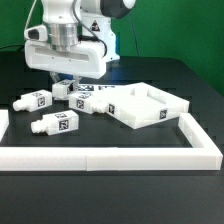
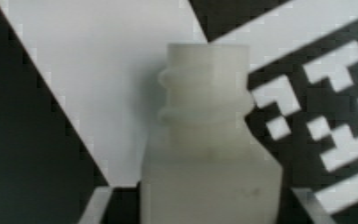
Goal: Assemble one leg
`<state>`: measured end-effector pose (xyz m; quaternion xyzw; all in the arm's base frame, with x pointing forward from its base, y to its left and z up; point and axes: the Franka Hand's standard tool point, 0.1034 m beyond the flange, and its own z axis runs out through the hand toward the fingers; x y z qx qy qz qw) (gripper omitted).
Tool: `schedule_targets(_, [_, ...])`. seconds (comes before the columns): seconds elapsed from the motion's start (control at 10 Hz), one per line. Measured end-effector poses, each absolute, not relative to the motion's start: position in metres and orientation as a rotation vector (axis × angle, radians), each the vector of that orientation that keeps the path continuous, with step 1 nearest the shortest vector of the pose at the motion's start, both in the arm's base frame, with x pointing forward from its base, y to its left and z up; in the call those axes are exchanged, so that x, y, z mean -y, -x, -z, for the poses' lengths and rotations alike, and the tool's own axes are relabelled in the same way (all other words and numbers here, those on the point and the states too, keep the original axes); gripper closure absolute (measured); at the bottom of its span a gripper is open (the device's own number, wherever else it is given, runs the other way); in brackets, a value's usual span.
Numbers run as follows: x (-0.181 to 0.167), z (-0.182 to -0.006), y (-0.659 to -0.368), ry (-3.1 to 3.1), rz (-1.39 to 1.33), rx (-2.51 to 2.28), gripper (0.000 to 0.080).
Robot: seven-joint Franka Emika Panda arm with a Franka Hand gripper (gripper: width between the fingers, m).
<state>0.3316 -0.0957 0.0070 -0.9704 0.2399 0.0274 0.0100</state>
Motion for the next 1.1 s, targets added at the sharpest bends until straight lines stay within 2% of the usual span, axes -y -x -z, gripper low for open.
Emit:
schedule_targets(0.2, [0.096, -0.007, -0.331, 3.029, -0.086, -0.750, 0.0515])
schedule_targets(0.3, [0.096, -0.007, -0.331, 3.029, -0.087, -0.749, 0.0455])
schedule_targets(0.4, [0.095, -0.009, -0.333, 3.026, -0.085, -0.745, 0.0274])
schedule_targets(0.5, [0.083, -0.019, -0.340, 2.983, -0.143, -0.716, 0.0274])
schedule_targets(0.6, [0.076, -0.039, -0.358, 2.953, -0.144, -0.670, 0.0176])
schedule_targets(0.8, [0.061, -0.069, -0.392, 2.972, -0.121, -0.494, 0.0158])
schedule_targets(1.0, [0.049, -0.081, -0.419, 3.026, -0.062, -0.239, 0.0151])
schedule_targets(1.1, [0.050, -0.079, -0.416, 3.031, -0.062, -0.116, 0.0150])
